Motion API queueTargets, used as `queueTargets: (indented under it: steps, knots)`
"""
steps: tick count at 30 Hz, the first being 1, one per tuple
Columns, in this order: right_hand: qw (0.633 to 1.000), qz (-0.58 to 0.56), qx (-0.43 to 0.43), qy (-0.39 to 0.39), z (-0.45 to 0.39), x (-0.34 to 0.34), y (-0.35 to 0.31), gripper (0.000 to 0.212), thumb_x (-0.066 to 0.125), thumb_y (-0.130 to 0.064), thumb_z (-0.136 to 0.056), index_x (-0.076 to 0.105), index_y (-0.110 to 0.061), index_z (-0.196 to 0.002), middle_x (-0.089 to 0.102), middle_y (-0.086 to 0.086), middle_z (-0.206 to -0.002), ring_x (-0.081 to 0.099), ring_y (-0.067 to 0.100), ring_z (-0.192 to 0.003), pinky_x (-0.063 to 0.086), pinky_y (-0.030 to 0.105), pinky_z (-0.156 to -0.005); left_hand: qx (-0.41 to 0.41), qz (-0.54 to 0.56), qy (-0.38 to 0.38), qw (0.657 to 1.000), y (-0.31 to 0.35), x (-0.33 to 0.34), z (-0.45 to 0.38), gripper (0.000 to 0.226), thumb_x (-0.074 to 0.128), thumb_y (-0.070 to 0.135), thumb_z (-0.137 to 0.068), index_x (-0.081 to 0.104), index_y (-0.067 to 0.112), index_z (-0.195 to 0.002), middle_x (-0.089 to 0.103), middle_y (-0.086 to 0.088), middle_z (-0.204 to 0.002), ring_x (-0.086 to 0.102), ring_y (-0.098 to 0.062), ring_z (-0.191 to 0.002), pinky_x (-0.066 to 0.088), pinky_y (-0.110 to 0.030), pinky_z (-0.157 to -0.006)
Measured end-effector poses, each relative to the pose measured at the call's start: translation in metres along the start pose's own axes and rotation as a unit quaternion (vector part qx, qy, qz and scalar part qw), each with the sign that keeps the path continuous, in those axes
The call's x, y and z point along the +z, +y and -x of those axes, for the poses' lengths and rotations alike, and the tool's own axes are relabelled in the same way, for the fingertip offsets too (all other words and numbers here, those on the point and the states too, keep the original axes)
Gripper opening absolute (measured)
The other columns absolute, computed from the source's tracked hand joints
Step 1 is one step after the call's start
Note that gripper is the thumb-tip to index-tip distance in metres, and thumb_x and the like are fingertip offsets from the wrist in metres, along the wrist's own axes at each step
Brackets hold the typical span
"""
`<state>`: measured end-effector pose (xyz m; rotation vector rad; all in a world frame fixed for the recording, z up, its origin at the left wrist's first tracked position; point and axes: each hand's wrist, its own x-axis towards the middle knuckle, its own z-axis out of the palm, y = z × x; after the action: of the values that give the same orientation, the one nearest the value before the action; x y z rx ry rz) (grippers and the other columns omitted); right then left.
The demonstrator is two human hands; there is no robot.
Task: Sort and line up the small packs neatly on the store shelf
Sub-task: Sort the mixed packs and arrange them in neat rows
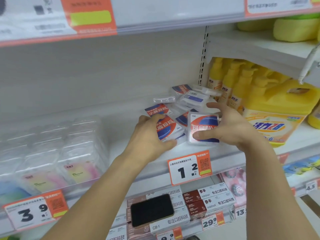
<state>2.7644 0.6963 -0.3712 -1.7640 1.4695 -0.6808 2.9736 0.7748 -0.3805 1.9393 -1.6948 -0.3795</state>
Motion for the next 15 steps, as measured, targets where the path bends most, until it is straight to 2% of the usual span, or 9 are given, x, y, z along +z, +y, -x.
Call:
queueTargets:
  steps: [3, 6, 8, 10, 12, 15]
  knots:
    - [0.998, -0.008, -0.044, 0.048, 0.0, 0.005, -0.006, 0.093, 0.097, -0.019, -0.051, 0.051, -0.032, -0.131, 0.058, -0.001, -0.119, 0.062, 0.014, -0.094, 0.054, 0.022, -0.072, -0.022, -0.004, 0.034, 0.999, -0.01, 0.0, -0.009, 0.077, 0.08, 0.044, -0.067, 0.045, 0.029, -0.134, 0.046, -0.001, -0.121, 0.054, -0.018, -0.106, 0.036, -0.017, -0.084]
    - [0.991, -0.026, -0.074, 0.109, 0.0, 0.012, -0.013, 0.079, 0.095, -0.023, -0.055, 0.058, -0.024, -0.125, 0.063, -0.004, -0.11, 0.063, 0.014, -0.091, 0.049, 0.016, -0.068, -0.023, -0.007, 0.055, 0.998, -0.016, 0.004, -0.011, 0.073, 0.077, 0.041, -0.07, 0.045, 0.027, -0.134, 0.045, -0.003, -0.122, 0.052, -0.022, -0.11, 0.038, -0.02, -0.088]
    - [0.983, -0.037, -0.08, 0.161, 0.0, 0.012, -0.016, 0.074, 0.094, -0.03, -0.057, 0.059, -0.02, -0.121, 0.063, -0.006, -0.103, 0.064, 0.016, -0.09, 0.051, 0.021, -0.071, -0.001, -0.006, 0.08, 0.997, -0.017, 0.005, -0.005, 0.073, 0.079, 0.039, -0.068, 0.047, 0.025, -0.132, 0.045, -0.002, -0.123, 0.051, -0.021, -0.111, 0.036, -0.018, -0.088]
    - [0.974, -0.077, -0.07, 0.2, 0.0, 0.009, -0.016, 0.076, 0.093, -0.033, -0.058, 0.055, -0.017, -0.122, 0.063, -0.004, -0.106, 0.064, 0.018, -0.093, 0.055, 0.031, -0.079, 0.024, 0.01, 0.1, 0.995, -0.017, 0.002, 0.004, 0.078, 0.083, 0.04, -0.063, 0.048, 0.027, -0.131, 0.047, 0.003, -0.124, 0.05, -0.016, -0.112, 0.036, -0.017, -0.089]
    - [0.969, -0.146, -0.044, 0.196, -0.001, 0.007, -0.014, 0.075, 0.09, -0.026, -0.063, 0.047, -0.016, -0.123, 0.065, -0.001, -0.112, 0.066, 0.021, -0.1, 0.057, 0.038, -0.084, 0.042, 0.038, 0.082, 0.995, -0.015, -0.004, 0.012, 0.085, 0.086, 0.046, -0.058, 0.045, 0.031, -0.131, 0.047, 0.013, -0.122, 0.049, -0.009, -0.111, 0.038, -0.017, -0.09]
    - [0.966, -0.215, -0.028, 0.14, 0.002, 0.007, -0.015, 0.051, 0.075, -0.008, -0.074, 0.047, -0.017, -0.116, 0.066, 0.0, -0.107, 0.068, 0.02, -0.098, 0.057, 0.034, -0.072, 0.065, 0.061, -0.007, 0.996, -0.011, -0.011, 0.021, 0.084, 0.083, 0.057, -0.055, 0.046, 0.038, -0.129, 0.045, 0.02, -0.119, 0.048, -0.003, -0.113, 0.045, -0.021, -0.095]
